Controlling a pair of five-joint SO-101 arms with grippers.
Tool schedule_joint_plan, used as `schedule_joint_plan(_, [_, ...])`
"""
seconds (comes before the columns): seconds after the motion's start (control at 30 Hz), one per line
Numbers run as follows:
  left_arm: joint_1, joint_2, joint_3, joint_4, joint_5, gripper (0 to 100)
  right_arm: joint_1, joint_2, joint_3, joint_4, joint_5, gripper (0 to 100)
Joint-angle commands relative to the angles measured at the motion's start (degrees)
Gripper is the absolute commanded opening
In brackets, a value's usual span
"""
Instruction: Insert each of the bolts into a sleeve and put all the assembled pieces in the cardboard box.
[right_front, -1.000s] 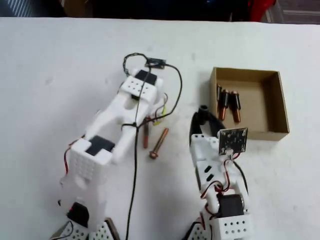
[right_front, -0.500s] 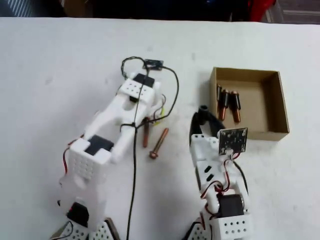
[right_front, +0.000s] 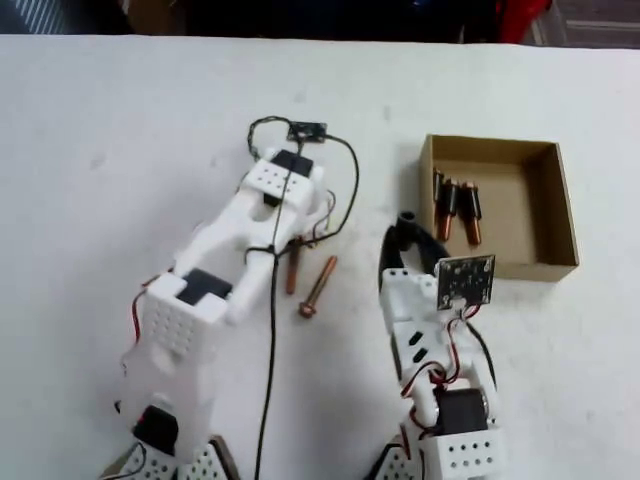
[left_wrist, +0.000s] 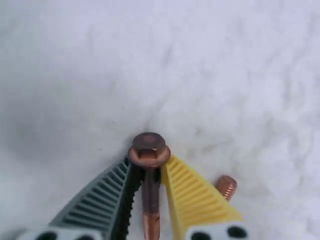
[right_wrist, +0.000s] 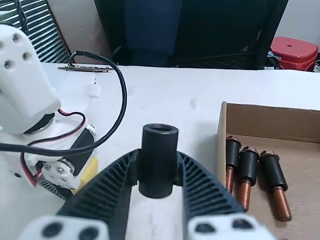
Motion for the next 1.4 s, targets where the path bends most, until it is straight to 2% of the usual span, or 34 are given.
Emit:
schedule_joint_plan(0.0, [-0.48, -0.48, -4.22, 6.07, -1.76, 2, 0.66, -0.66, 0.53, 0.04, -0.62, 1.7])
schedule_joint_plan(0.13, [-0.48, -0.48, -12.04, 16.79, -7.12, 2, 0.40, -0.66, 0.53, 0.75, -0.62, 1.7])
schedule_joint_plan(0.27, [-0.13, -0.48, -21.01, 27.52, -11.08, 2, -2.77, -0.66, 0.53, 2.07, -0.62, 1.7])
schedule_joint_plan(0.47, [-0.31, -1.45, -23.12, 28.04, -11.78, 2, -5.58, -0.66, 0.53, 2.07, -0.62, 1.7])
schedule_joint_plan(0.6, [-0.57, -8.84, -22.68, 28.13, -11.78, 2, -8.22, -0.66, 0.53, 1.80, -0.62, 1.7])
schedule_joint_plan(0.73, [-0.40, -18.68, -16.26, 28.04, -12.04, 2, -11.38, -0.66, 0.53, 1.63, -0.62, 1.7])
schedule_joint_plan(0.83, [-0.75, -26.24, -8.79, 27.96, -15.21, 2, -13.32, -0.66, 0.53, 1.63, -0.62, 1.7])
schedule_joint_plan(1.2, [-7.52, -50.86, 7.82, 27.87, -16.35, 2, -22.81, -0.66, 0.53, 2.07, -0.18, 1.7])
schedule_joint_plan(1.37, [-7.69, -60.70, 16.44, 27.78, -18.64, 2, -28.18, -0.66, 0.53, 1.63, -0.09, 1.7])
